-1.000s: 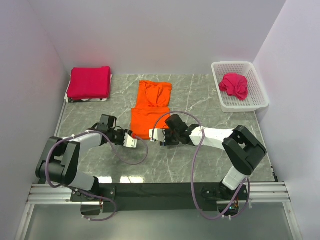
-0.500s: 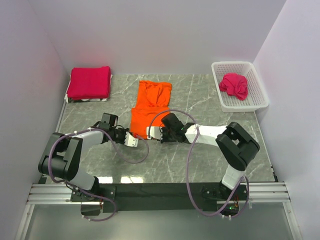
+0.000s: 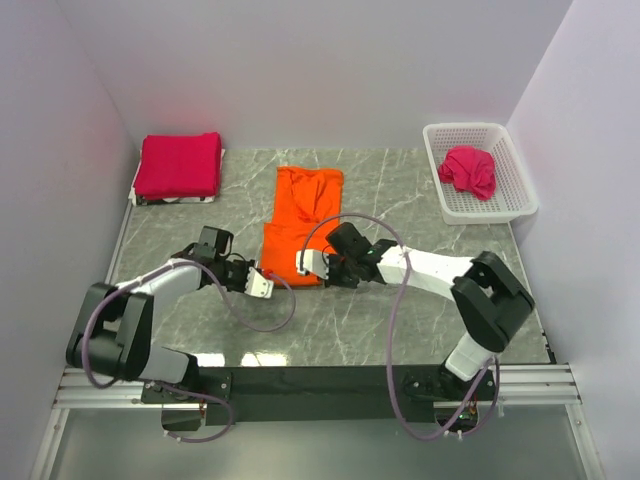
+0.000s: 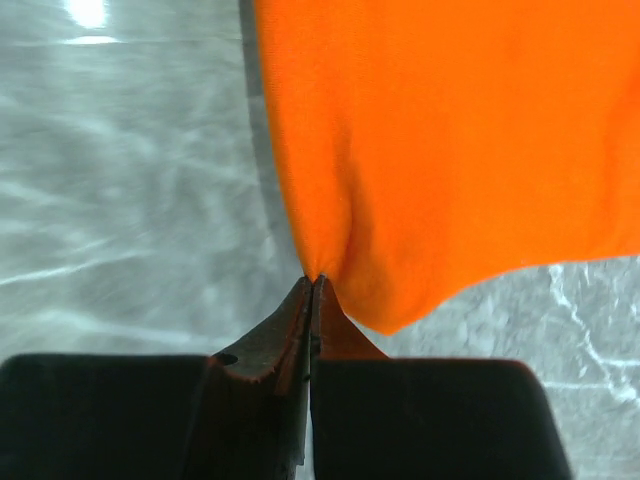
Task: Fold and stack the t-shirts
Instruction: Fold the tshirt
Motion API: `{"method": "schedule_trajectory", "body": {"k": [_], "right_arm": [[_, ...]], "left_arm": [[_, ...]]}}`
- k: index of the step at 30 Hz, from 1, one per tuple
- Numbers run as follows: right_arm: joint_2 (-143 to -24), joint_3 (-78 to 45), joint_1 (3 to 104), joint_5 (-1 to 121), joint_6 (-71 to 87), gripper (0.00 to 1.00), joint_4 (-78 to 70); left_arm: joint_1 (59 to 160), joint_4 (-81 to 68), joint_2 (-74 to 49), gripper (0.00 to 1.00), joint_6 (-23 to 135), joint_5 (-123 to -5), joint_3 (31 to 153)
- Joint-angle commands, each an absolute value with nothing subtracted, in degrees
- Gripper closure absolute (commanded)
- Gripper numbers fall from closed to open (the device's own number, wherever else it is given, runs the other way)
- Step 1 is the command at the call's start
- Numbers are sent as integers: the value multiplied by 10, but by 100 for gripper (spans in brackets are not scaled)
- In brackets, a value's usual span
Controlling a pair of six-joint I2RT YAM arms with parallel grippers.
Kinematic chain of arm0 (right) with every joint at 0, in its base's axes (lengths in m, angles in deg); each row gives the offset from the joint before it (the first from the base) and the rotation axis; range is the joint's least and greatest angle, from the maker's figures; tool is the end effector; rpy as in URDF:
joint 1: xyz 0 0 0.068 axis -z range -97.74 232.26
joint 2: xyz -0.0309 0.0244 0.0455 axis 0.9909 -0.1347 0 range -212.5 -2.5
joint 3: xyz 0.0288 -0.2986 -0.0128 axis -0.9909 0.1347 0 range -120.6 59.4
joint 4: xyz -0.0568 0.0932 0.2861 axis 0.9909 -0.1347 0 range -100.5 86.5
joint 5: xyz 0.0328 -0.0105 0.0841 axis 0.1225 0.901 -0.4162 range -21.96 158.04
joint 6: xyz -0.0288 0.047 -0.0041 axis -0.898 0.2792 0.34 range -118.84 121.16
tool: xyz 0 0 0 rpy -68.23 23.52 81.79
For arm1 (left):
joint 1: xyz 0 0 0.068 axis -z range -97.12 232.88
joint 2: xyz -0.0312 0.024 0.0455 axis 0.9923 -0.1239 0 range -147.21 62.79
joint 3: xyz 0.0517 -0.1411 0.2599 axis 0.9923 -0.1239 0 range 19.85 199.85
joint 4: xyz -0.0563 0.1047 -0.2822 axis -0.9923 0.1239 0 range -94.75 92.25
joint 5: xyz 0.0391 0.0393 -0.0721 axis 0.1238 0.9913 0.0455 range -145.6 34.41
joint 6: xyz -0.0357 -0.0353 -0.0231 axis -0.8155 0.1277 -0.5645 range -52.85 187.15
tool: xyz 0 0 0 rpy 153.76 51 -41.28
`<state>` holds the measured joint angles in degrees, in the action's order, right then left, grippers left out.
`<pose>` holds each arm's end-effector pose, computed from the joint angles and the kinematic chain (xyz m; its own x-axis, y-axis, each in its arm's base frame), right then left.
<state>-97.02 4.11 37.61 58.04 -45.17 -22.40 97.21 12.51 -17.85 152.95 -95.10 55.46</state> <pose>0.2557 0.2619 0.1722 0.1306 -0.8722 -0.4714 -0.9599 0.0076 -0.2801 0.2551 -0.0898 0.1462 0.4135 0.6886 -0.5957 0.8904 -0.1691 0.4225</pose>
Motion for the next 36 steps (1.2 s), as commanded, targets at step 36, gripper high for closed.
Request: {"method": "schedule_trajectory", "body": {"k": [36], "right_arm": [[-893, -140, 488, 387, -513, 100, -559]], "left_arm": [[911, 402, -130, 99, 1368, -1111, 829]]}}
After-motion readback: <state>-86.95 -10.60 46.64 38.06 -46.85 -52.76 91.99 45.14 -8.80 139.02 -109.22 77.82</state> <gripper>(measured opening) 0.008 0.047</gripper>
